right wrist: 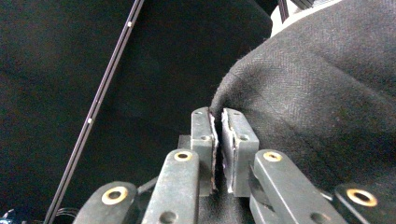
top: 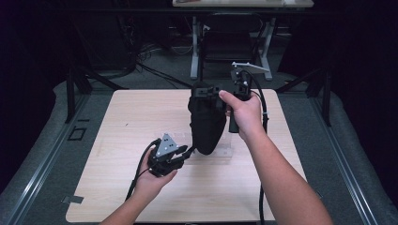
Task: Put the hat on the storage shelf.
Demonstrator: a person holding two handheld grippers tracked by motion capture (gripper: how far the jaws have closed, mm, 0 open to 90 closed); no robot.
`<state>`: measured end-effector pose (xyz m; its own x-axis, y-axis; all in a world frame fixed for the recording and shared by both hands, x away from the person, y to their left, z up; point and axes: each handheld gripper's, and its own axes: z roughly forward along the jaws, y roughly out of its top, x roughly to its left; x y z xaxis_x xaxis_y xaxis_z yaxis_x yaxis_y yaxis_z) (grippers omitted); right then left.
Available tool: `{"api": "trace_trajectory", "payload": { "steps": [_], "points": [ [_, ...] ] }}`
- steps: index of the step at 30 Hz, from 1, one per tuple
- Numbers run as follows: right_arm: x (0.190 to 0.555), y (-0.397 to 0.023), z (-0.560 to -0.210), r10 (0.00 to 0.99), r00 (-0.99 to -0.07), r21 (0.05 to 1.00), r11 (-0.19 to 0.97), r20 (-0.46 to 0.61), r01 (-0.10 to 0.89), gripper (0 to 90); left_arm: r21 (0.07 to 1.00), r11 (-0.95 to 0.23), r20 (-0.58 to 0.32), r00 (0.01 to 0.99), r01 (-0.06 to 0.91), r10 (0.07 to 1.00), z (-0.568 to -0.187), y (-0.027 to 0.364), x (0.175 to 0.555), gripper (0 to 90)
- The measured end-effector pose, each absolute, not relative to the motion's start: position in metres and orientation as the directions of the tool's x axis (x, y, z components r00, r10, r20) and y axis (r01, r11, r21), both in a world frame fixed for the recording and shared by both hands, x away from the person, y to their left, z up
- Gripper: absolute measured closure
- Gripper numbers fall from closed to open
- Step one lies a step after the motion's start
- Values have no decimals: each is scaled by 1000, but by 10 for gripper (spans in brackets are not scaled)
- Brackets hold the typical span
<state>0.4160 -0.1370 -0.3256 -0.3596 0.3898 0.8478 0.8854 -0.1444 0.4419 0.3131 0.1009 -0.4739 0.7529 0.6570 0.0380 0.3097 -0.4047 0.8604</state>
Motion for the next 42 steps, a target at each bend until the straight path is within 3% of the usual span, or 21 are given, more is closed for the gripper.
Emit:
{"api": "trace_trajectory", "payload": {
  "steps": [8, 42],
  "points": [
    [415, -136, -326, 388, -360, 442, -145, 848, 885, 829, 856, -431, 76, 756, 285, 650, -474, 95, 312, 800],
    [406, -156, -317, 395, -395, 479, -137, 829, 867, 759, 846, -442, 87, 739, 300, 668, -479, 113, 314, 847]
  ]
}}
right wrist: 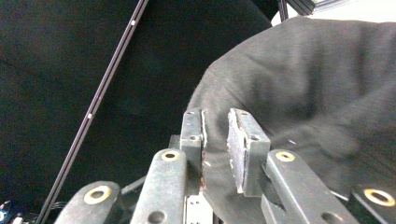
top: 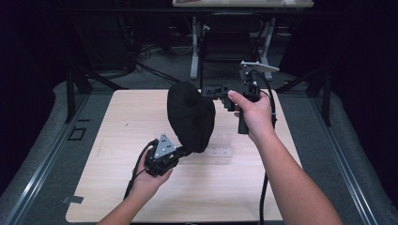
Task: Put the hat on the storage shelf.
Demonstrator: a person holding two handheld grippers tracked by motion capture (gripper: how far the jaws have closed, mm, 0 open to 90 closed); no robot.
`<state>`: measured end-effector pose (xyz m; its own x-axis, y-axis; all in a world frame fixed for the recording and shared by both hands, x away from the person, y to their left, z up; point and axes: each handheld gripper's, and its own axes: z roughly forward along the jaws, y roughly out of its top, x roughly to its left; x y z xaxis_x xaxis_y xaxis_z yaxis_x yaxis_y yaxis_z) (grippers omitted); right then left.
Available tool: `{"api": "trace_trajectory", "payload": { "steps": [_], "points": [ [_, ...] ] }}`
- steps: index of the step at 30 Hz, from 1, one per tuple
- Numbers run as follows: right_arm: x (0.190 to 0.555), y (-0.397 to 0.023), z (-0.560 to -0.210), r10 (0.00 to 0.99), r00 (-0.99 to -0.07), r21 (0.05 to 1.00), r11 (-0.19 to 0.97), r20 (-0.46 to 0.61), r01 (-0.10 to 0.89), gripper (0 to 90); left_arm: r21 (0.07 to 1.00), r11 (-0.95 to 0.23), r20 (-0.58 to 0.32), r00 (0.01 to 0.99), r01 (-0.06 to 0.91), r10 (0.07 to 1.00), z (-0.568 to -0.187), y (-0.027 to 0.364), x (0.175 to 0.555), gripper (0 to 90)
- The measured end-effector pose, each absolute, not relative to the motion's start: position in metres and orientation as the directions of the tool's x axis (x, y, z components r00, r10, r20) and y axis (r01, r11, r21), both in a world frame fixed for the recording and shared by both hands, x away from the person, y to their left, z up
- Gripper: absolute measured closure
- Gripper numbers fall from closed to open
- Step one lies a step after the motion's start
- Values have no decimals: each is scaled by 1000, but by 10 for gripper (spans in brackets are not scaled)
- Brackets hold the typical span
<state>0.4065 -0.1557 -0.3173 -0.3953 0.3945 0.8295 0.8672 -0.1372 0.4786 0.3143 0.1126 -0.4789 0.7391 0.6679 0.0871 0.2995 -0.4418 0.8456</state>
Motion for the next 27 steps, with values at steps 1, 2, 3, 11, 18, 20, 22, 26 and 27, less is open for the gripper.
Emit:
{"api": "trace_trajectory", "payload": {
  "steps": [1, 2, 3, 11, 18, 20, 22, 26, 27],
  "points": [
    [406, -157, -319, 390, -394, 476, -140, 832, 868, 758, 843, -445, 90, 738, 301, 669, -479, 114, 314, 849],
    [407, -158, -320, 389, -392, 474, -139, 833, 869, 758, 839, -453, 96, 736, 303, 670, -480, 115, 314, 850],
    [407, -159, -321, 392, -389, 472, -143, 834, 870, 758, 837, -454, 94, 735, 307, 671, -482, 116, 314, 850],
    [407, -168, -328, 401, -374, 464, -153, 836, 873, 756, 810, -480, 89, 740, 336, 667, -507, 128, 316, 847],
    [401, -176, -329, 465, -393, 500, -129, 793, 856, 736, 822, -419, 29, 708, 385, 706, -515, 137, 315, 836],
    [398, -178, -330, 480, -399, 510, -124, 781, 851, 731, 819, -421, 29, 703, 391, 710, -515, 139, 315, 816],
    [395, -180, -333, 510, -400, 521, -116, 762, 846, 722, 815, -416, 24, 695, 402, 719, -515, 140, 313, 772],
    [387, -184, -337, 586, -406, 552, -85, 701, 830, 695, 811, -434, 48, 694, 393, 718, -515, 148, 311, 681],
    [385, -185, -338, 602, -406, 556, -79, 688, 827, 688, 810, -434, 49, 693, 393, 719, -515, 150, 311, 657]
  ]
}}
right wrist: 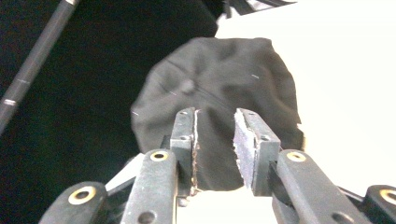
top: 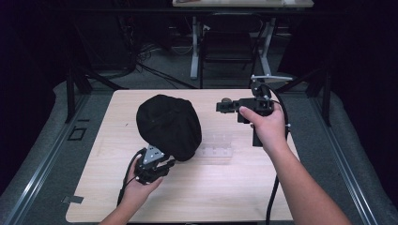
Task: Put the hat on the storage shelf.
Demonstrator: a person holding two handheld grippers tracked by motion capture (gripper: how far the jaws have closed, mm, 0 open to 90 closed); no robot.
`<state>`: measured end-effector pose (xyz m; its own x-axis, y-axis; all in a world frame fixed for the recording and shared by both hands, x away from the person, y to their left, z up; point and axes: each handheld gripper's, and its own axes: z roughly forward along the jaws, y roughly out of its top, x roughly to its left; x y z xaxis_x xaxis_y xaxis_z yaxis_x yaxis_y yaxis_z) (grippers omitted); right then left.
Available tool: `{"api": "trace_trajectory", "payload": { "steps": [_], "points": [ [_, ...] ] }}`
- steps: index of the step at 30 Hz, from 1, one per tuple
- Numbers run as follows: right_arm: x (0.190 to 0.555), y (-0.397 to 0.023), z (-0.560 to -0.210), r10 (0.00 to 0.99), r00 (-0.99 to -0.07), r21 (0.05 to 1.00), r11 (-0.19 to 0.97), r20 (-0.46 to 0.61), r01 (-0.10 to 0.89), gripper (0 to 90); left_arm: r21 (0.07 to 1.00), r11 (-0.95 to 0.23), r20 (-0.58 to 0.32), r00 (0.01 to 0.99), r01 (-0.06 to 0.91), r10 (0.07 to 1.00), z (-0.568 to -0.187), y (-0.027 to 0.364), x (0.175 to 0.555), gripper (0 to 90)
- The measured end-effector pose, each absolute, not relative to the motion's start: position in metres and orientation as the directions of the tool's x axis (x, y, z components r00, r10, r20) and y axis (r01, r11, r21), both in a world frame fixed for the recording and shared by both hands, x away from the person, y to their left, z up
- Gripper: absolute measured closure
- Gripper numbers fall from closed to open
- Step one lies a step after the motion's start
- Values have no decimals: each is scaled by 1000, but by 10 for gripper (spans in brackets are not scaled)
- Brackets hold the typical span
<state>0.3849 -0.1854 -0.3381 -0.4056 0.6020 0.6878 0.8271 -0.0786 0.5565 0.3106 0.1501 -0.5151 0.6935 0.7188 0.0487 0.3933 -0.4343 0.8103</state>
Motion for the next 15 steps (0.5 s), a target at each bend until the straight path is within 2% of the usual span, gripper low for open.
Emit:
{"api": "trace_trajectory", "payload": {
  "steps": [7, 12, 15],
  "points": [
    [368, -195, -346, 684, -412, 598, -45, 602, 800, 657, 823, -375, 5, 654, 427, 757, -514, 172, 302, 572],
    [355, -201, -354, 779, -401, 638, 2, 481, 770, 610, 825, -344, -24, 637, 448, 771, -511, 190, 296, 503],
    [350, -205, -362, 803, -398, 649, 19, 443, 761, 579, 823, -331, -37, 625, 462, 780, -514, 199, 294, 476]
  ]
}}
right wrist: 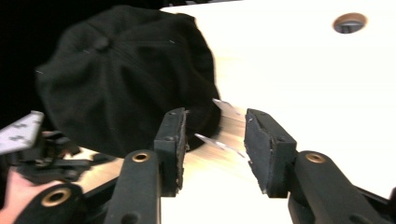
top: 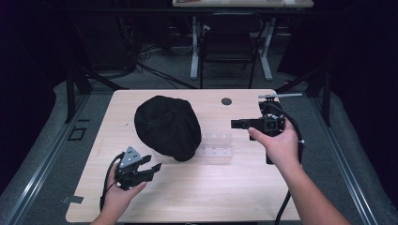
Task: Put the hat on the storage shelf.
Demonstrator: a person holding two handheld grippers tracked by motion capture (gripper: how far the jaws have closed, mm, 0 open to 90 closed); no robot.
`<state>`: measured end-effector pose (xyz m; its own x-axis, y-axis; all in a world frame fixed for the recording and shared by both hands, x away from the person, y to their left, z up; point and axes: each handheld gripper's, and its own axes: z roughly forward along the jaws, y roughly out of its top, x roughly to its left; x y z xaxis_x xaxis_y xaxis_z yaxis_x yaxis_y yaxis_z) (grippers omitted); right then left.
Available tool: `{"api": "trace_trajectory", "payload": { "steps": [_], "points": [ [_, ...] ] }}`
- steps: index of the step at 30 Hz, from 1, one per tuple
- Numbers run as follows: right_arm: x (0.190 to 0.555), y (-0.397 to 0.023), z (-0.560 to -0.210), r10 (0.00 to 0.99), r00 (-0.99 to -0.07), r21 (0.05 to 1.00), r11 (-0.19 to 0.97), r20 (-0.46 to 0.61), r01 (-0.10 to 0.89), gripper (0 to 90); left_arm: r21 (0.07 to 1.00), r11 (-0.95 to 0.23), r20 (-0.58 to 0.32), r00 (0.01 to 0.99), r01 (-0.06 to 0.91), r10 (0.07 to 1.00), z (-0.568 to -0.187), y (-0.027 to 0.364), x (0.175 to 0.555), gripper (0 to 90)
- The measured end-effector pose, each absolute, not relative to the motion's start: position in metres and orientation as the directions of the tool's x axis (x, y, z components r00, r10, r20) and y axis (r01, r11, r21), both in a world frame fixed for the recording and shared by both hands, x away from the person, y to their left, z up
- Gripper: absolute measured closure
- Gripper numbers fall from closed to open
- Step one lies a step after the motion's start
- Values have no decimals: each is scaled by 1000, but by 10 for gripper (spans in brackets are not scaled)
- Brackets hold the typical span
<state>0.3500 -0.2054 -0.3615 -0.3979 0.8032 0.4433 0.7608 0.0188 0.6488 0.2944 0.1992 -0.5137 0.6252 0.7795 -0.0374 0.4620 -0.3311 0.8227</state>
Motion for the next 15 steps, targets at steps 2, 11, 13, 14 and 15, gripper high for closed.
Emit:
{"api": "trace_trajectory", "payload": {
  "steps": [2, 11, 13, 14, 15],
  "points": [
    [347, -208, -367, 820, -386, 654, 18, 423, 756, 565, 825, -312, -46, 607, 471, 793, -516, 207, 294, 463],
    [335, -214, -391, 903, -366, 705, 108, 225, 701, 478, 826, -257, -91, 567, 502, 818, -530, 223, 295, 422],
    [332, -216, -400, 912, -353, 692, 117, 210, 713, 473, 824, -263, -87, 571, 502, 816, -532, 223, 295, 414],
    [330, -216, -403, 915, -352, 701, 120, 197, 703, 467, 826, -263, -87, 574, 498, 814, -533, 223, 295, 412],
    [328, -219, -409, 916, -352, 705, 122, 190, 698, 466, 826, -263, -88, 575, 498, 814, -533, 224, 295, 405]
  ]
}}
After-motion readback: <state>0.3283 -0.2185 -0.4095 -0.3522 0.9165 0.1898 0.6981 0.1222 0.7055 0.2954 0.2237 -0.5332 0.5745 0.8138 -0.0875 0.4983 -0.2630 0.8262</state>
